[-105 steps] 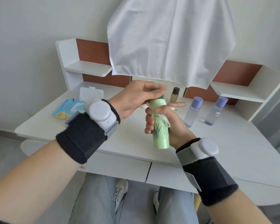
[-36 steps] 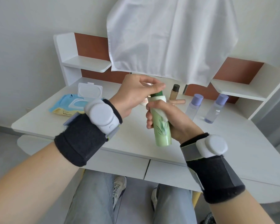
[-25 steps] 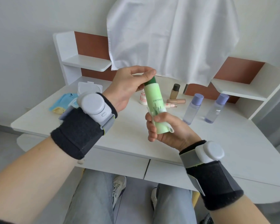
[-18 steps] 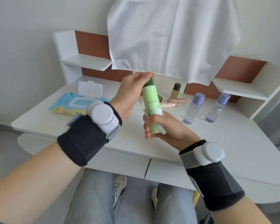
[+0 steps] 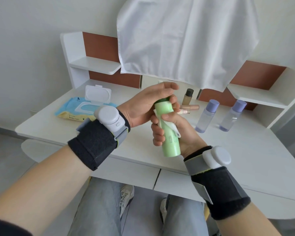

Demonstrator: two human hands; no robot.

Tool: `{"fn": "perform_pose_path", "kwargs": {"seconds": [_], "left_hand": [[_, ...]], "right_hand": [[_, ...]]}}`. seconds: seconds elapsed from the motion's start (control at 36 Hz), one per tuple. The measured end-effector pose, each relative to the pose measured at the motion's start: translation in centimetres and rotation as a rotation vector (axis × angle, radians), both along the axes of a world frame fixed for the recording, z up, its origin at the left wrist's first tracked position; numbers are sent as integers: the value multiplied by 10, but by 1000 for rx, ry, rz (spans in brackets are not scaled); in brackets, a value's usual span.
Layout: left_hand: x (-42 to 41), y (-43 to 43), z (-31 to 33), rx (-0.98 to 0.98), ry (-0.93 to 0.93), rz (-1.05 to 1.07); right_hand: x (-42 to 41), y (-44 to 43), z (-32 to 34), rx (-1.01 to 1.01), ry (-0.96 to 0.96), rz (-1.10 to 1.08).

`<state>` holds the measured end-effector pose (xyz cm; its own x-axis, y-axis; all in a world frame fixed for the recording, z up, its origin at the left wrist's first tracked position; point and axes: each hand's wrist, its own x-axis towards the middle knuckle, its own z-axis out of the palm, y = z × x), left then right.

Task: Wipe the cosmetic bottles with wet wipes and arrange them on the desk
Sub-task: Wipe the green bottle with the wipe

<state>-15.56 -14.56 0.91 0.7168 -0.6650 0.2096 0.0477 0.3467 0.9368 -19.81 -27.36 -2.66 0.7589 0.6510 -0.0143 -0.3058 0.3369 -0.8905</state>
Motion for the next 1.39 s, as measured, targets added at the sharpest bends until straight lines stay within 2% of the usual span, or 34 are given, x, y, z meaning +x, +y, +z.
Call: {"fn": "perform_pose_path", "kwargs": {"seconds": [0.17, 0.28, 0.36, 0.5, 0.61, 0.69, 0.81, 0.89, 0.94, 1.03, 1.08, 1.14, 1.17, 1.25, 1.39], "left_hand": [[4, -2, -4, -113, 58, 74], [11, 3, 6, -258, 117, 202], [17, 7, 11, -283, 153, 317], [23, 7, 15, -279, 160, 564], [24, 2, 12, -215, 120, 748], [21, -3, 7, -173, 107, 893], [20, -8, 0, -210, 235, 1001], [19, -13, -4, -221, 334, 997], [17, -17, -7, -201, 353, 998], [9, -26, -11, -121, 295, 969], [2, -33, -13, -64, 237, 906], [-3, -35, -13, -26, 154, 837], [-5, -35, -13, -7, 111, 795], [-1, -27, -7, 21, 38, 603], [0, -17, 8, -150, 86, 283]], "right_hand": [[-9, 4, 0, -133, -51, -118], [-16, 2, -2, -222, -75, -92], [-18, 0, -3, -285, -74, -128], [-12, -1, -5, -366, -100, -335], [-8, 6, -3, -542, -143, -572], [-3, 10, -4, -752, -289, -784], [1, 14, -4, -1218, -691, -1001], [3, 13, -3, -1362, -946, -1113], [3, 12, -3, -1451, -1023, -1113], [5, 14, 1, -1616, -983, -997], [9, 15, 5, -1596, -942, -926], [12, 15, 10, -1482, -860, -815], [12, 14, 13, -1379, -772, -764], [6, 7, 23, -896, -414, -597], [-3, -9, 21, -321, -74, -164]]}}
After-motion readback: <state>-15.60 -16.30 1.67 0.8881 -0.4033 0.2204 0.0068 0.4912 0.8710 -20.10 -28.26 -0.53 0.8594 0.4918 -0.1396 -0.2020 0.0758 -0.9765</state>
